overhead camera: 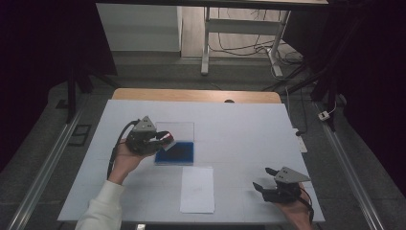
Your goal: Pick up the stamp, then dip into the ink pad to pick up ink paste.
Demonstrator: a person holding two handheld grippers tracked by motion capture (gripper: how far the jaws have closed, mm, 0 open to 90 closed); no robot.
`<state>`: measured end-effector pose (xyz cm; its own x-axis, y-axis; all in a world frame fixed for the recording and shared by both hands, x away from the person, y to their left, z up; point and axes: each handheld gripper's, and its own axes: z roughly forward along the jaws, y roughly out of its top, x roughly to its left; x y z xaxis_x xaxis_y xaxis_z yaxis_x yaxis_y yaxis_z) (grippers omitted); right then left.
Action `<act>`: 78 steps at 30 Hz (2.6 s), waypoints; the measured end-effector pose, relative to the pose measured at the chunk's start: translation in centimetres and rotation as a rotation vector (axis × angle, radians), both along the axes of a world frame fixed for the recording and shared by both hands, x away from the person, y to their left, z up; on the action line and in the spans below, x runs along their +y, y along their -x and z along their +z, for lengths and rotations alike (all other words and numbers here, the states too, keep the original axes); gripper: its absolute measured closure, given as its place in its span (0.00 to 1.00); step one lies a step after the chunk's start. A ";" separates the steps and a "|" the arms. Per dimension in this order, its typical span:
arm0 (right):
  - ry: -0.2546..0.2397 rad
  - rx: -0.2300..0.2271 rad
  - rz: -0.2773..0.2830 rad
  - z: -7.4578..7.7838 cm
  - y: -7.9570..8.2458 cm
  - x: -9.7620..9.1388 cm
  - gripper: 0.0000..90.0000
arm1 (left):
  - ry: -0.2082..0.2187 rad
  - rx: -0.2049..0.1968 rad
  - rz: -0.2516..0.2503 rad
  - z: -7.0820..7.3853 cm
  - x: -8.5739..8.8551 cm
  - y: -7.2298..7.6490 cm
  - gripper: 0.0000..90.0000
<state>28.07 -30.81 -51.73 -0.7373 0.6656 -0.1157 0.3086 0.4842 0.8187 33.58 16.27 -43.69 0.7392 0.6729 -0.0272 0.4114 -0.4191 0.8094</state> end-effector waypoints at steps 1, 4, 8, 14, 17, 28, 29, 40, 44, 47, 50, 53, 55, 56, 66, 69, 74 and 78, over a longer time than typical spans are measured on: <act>0.000 0.002 0.003 0.0 0.0 0.0 0.28 | 0.000 0.000 0.000 0.0 0.0 0.0 0.78; 0.004 0.002 0.010 0.0 0.0 0.0 0.28 | -0.016 0.003 -0.001 -0.3 -0.4 -0.1 0.78; 0.006 0.005 0.016 0.0 0.1 0.1 0.28 | -0.036 0.013 0.004 -1.0 -0.8 -0.4 0.78; -0.004 0.017 0.018 -0.1 0.0 0.1 0.29 | -0.038 0.034 0.024 -2.3 -1.0 -1.0 0.78; -0.003 0.016 0.018 -0.1 0.0 0.1 0.29 | -0.054 0.034 0.031 -2.7 -1.1 -1.2 0.78; 0.003 0.010 0.010 0.0 0.1 0.1 0.29 | -0.115 0.053 0.057 -4.5 -1.8 -1.9 0.78; -0.002 0.008 0.014 0.0 0.1 0.1 0.29 | -0.129 0.059 0.063 -4.8 -1.9 -2.1 0.78; 0.007 0.013 0.012 -0.1 0.1 0.0 0.29 | -0.145 0.081 0.062 -5.7 -2.2 -2.4 0.78; 0.005 0.013 0.015 -0.1 0.1 0.1 0.29 | -0.157 0.088 0.052 -5.9 -2.5 -2.5 0.78; 0.005 0.016 0.015 -0.1 0.1 0.0 0.29 | -0.163 0.095 0.051 -6.1 -2.5 -2.5 0.78; 0.006 0.016 0.017 -0.1 0.1 0.0 0.29 | -0.154 0.103 0.052 -6.1 -2.4 -2.5 0.78; 0.007 0.017 0.018 -0.1 0.1 0.1 0.29 | -0.155 0.105 0.053 -6.1 -2.4 -2.6 0.78; 0.007 0.017 0.018 -0.2 0.1 0.1 0.29 | -0.156 0.106 0.053 -6.1 -2.4 -2.6 0.78; 0.007 0.016 0.018 -0.1 0.1 0.1 0.29 | -0.154 0.110 0.054 -6.1 -2.4 -2.6 0.78; 0.010 0.020 0.019 -0.1 0.2 0.2 0.30 | -0.169 0.120 0.048 -6.1 -2.5 -2.7 0.78; 0.010 0.017 0.021 0.0 0.2 0.1 0.30 | -0.171 0.127 0.044 -6.3 -2.4 -2.8 0.78; 0.014 0.015 0.021 0.0 0.2 0.2 0.30 | -0.233 0.093 0.061 -6.3 -3.4 -2.4 0.79; 0.010 0.013 0.026 0.0 0.3 0.4 0.30 | -0.231 0.096 0.072 -6.4 -3.4 -2.3 0.79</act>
<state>27.75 -30.40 -51.68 -0.7556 0.6453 -0.1125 0.3070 0.5006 0.8094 35.87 12.84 -50.05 0.6907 0.7202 0.0655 0.5169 -0.5550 0.6517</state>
